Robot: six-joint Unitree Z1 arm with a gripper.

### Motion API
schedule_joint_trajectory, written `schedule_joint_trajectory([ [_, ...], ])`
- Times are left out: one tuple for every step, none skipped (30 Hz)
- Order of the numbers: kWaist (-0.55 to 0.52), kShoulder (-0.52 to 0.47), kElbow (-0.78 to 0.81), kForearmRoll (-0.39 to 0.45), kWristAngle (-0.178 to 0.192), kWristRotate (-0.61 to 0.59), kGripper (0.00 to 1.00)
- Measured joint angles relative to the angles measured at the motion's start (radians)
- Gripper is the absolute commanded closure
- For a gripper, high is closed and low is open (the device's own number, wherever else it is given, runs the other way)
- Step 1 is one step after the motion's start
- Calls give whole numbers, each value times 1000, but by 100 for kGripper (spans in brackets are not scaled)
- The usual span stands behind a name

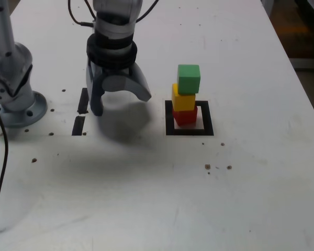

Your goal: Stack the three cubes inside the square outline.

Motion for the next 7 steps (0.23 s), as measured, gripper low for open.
schedule_joint_trajectory([
  [1,0,4,-3,-2,4,2],
  [1,0,8,-7,-4,7,2],
  [2,0,13,-13,-6,10,2],
  [3,0,17,-19,-9,13,2],
  [4,0,23,-29,-11,14,2],
  [6,0,30,-40,-12,15,2],
  [7,0,38,-49,-12,15,2],
])
